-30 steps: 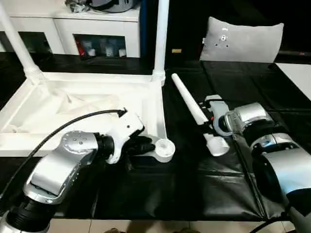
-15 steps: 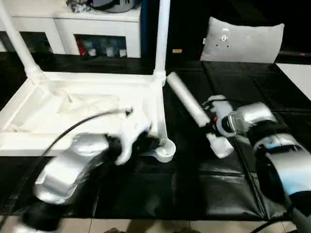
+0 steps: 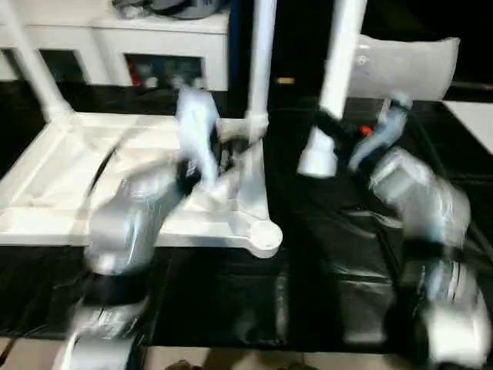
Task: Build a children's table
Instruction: Pick table leg
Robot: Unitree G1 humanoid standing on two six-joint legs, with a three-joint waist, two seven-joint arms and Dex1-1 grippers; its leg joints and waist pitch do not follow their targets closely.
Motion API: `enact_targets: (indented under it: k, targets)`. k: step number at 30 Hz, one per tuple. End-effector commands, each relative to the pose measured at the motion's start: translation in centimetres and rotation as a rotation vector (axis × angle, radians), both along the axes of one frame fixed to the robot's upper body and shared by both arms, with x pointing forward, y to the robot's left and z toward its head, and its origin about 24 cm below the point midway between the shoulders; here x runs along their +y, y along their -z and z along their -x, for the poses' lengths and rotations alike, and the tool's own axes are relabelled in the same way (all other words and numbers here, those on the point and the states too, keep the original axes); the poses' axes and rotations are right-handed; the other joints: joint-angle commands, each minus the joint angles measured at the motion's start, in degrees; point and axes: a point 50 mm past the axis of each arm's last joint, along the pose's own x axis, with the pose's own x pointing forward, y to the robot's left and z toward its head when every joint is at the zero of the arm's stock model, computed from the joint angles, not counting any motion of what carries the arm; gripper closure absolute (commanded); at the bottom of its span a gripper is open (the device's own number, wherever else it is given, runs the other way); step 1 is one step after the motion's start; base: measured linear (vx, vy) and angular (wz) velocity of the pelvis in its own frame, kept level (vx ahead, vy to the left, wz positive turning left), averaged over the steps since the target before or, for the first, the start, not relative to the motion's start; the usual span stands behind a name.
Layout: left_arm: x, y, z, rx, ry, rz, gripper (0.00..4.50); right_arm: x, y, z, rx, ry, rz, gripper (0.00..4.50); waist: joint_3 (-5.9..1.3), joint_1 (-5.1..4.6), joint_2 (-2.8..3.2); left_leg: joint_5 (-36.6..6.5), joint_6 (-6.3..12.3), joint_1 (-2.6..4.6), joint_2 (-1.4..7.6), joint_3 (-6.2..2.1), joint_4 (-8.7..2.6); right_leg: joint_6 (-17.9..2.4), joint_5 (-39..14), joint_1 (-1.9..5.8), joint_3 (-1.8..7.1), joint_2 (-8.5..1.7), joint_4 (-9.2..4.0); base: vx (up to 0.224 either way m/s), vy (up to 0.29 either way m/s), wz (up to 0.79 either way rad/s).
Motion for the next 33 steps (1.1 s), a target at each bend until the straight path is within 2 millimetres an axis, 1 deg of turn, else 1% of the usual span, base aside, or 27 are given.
enact_targets:
  k: [1,2,3,4,5,6,7,9,11,16,17,18,19,20,21,22,23,26,27,28,29,30,31,32,33]
  targets:
    - [-0.3,-0.4,-0.1,0.028,0.038,0.061,2.83,0.8,-1.4,1.2,-0.082,-0.106,-0.035,2.63,-4.45,0.33,-0.29,-8.44,2.33,1.20,1.47,-0.28,-3.42,-12.78,-8.19,3.21,1.97,-3.51,-4.76,0.000,0.000,0.00]
    - [-0.4,-0.5,-0.1,0.028,0.044,0.069,2.83,0.9,-1.4,1.3,-0.085,-0.116,-0.036,2.63,-4.34,0.38,-0.25,-8.92,2.06,1.24,1.47,-0.24,-3.44,-12.30,-9.48,3.14,2.02,-3.54,-4.92,0.000,0.000,0.00]
    - [-0.8,-1.2,0.0,0.032,0.086,0.123,2.83,1.5,-1.5,2.1,-0.100,-0.176,-0.044,2.63,-4.19,0.37,-0.17,-9.78,1.46,1.25,1.39,-0.24,-3.44,-11.36,-12.17,2.99,2.02,-3.59,-5.21,0.000,0.000,0.00]
    - [-1.0,-1.5,0.1,0.035,0.105,0.145,2.73,1.7,-1.6,2.4,-0.104,-0.195,-0.046,2.63,-4.22,0.48,-0.21,-10.07,1.08,1.26,1.37,-0.32,-3.47,-10.62,-13.85,2.98,2.04,-3.65,-5.34,0.000,0.000,0.00]
    - [-1.0,-1.5,0.1,0.035,0.109,0.150,2.73,1.7,-1.6,2.5,-0.104,-0.199,-0.046,2.63,-4.15,0.40,-0.32,-10.15,0.92,1.12,1.35,-0.36,-3.54,-10.18,-14.61,2.99,2.00,-3.64,-5.42,0.000,0.000,0.00]
    - [-1.2,-1.7,0.2,0.043,0.129,0.170,2.65,1.9,-1.7,2.9,-0.106,-0.215,-0.049,2.63,-4.14,0.48,-0.33,-10.28,0.65,1.20,1.34,-0.39,-3.55,-9.36,-15.95,2.86,1.99,-3.68,-5.61,0.000,0.000,0.00]
    - [-1.4,-1.9,0.2,0.051,0.148,0.189,2.60,2.1,-1.7,3.2,-0.107,-0.229,-0.053,2.63,-4.09,0.41,-0.30,-10.24,0.52,1.17,1.28,-0.37,-3.55,-9.10,-16.36,2.84,2.01,-3.66,-5.62,0.000,0.000,0.00]
    - [-1.7,-1.9,0.3,0.063,0.173,0.187,2.60,2.4,-1.8,3.8,-0.114,-0.258,-0.046,2.63,-4.07,0.71,-0.26,-10.49,0.30,1.21,1.30,-0.44,-3.62,-7.89,-17.88,2.61,1.99,-3.65,-5.92,0.000,0.000,0.00]
    - [-2.2,-1.8,0.4,0.078,0.204,0.195,2.60,2.7,-1.5,4.0,-0.112,-0.271,-0.008,2.63,-4.08,0.82,-0.30,-10.14,-0.19,1.06,1.33,-0.52,-3.74,-7.32,-17.43,2.66,1.98,-3.60,-5.86,0.000,0.000,0.00]
    - [-2.4,-2.1,0.7,0.093,0.255,0.276,2.60,2.9,-1.1,3.7,-0.102,-0.232,0.048,2.63,-4.21,0.91,-0.27,-9.38,-0.47,0.99,1.39,-0.50,-3.73,-8.12,-14.98,2.68,2.03,-3.70,-5.67,0.000,0.000,0.00]
    - [-2.4,-2.2,0.8,0.098,0.263,0.294,2.60,2.9,-0.9,3.6,-0.106,-0.213,0.090,2.63,-4.19,0.94,-0.30,-9.19,-0.37,0.93,1.33,-0.49,-3.73,-8.36,-14.41,2.74,2.04,-3.67,-5.59,0.000,0.000,0.00]
    - [-2.4,-2.2,0.9,0.104,0.271,0.309,2.60,3.1,-0.8,3.5,-0.105,-0.192,0.129,2.63,-4.22,0.99,-0.49,-8.66,-0.53,0.82,1.36,-0.46,-3.68,-8.49,-13.83,2.78,2.04,-3.75,-5.44,0.000,0.000,0.00]
    - [-2.3,-2.2,1.0,0.112,0.279,0.328,2.60,3.3,-0.7,3.4,-0.105,-0.178,0.155,2.63,-4.24,1.00,-0.36,-8.41,-0.56,0.91,1.36,-0.44,-3.67,-8.61,-13.54,2.77,2.06,-3.75,-5.40,0.000,0.000,0.00]
    - [-2.3,-2.1,1.0,0.116,0.282,0.327,2.60,3.5,-0.6,3.3,-0.114,-0.166,0.188,2.63,-4.21,0.96,-0.46,-8.51,-0.47,0.82,1.30,-0.40,-3.66,-8.49,-13.67,2.77,2.09,-3.74,-5.50,0.000,0.000,0.00]
    - [-2.3,-1.9,1.1,0.114,0.277,0.299,2.60,3.7,-0.6,3.3,-0.123,-0.158,0.211,2.63,-4.20,0.95,-0.57,-8.67,-0.29,0.90,1.30,-0.42,-3.72,-8.03,-14.31,2.80,2.09,-3.74,-5.57,0.000,0.000,0.00]
    - [-2.5,-1.2,1.1,0.109,0.252,0.216,2.60,4.3,-0.6,3.2,-0.146,-0.145,0.262,2.63,-4.14,0.92,-0.61,-8.79,-0.15,0.91,1.36,-0.44,-3.78,-7.34,-15.06,2.69,2.09,-3.71,-5.71,0.000,0.000,0.00]
    - [-2.6,-0.9,1.1,0.095,0.231,0.166,2.60,4.6,-0.6,3.1,-0.159,-0.133,0.294,2.63,-4.16,0.85,-0.54,-8.70,-0.32,0.88,1.43,-0.54,-3.87,-6.62,-15.56,2.70,2.10,-3.70,-5.67,0.000,0.000,0.00]
    - [-3.0,0.0,0.9,0.033,0.151,0.016,2.54,5.8,-0.1,3.0,-0.203,-0.090,0.403,2.63,-4.16,0.78,-0.55,-8.54,-0.65,0.91,1.64,-0.57,-4.00,-6.03,-14.60,2.59,2.20,-3.74,-5.61,0.000,0.000,0.00]
    - [-3.0,0.0,0.9,0.033,0.151,0.016,2.46,5.8,-0.1,3.0,-0.203,-0.090,0.403,2.63,-4.16,0.68,-0.38,-8.64,-0.94,1.01,1.67,-0.54,-4.02,-6.05,-14.14,2.49,2.27,-3.72,-5.57,0.000,0.000,0.00]
    - [-3.1,0.4,0.7,0.020,0.096,-0.020,2.31,6.4,0.1,3.0,-0.229,-0.054,0.433,2.63,-4.21,0.71,-0.37,-8.59,-1.03,1.06,1.72,-0.49,-3.99,-6.45,-13.06,2.51,2.35,-3.77,-5.44,0.000,0.000,0.00]
    - [-3.2,0.5,0.6,0.014,0.075,-0.030,2.21,6.7,0.2,2.8,-0.227,-0.024,0.436,2.63,-4.20,0.54,-0.42,-8.54,-1.13,0.89,1.64,-0.49,-4.05,-6.98,-12.18,2.67,2.29,-3.71,-5.30,0.000,0.000,0.00]
    - [-3.2,0.6,0.6,0.010,0.048,-0.032,2.16,6.9,0.5,2.7,-0.228,0.014,0.443,2.63,-4.27,0.58,-0.38,-8.51,-1.17,0.88,1.74,-0.56,-4.07,-7.08,-11.74,2.64,2.28,-3.83,-5.25,0.000,0.000,0.00]
    - [-3.2,0.7,0.5,0.008,0.013,-0.040,2.14,7.1,0.7,2.6,-0.237,0.060,0.466,2.63,-4.28,0.39,-0.52,-8.66,-1.20,0.79,1.72,-0.53,-4.05,-7.31,-11.22,2.66,2.28,-3.89,-5.23,0.000,0.000,0.00]
    - [-3.3,0.8,0.4,0.006,-0.010,-0.046,2.37,7.2,0.9,2.4,-0.243,0.089,0.481,2.64,-4.22,0.26,-0.52,-8.91,-1.13,0.83,1.69,-0.47,-4.04,-7.41,-11.15,2.66,2.32,-3.81,-5.25,0.000,0.000,0.00]
    - [-3.3,0.8,0.4,0.006,-0.032,-0.045,2.48,7.3,1.1,2.4,-0.244,0.100,0.487,2.64,-4.23,0.19,-0.48,-8.74,-1.01,0.81,1.64,-0.47,-4.01,-7.57,-10.74,2.69,2.35,-3.82,-5.20,0.000,0.000,0.00]
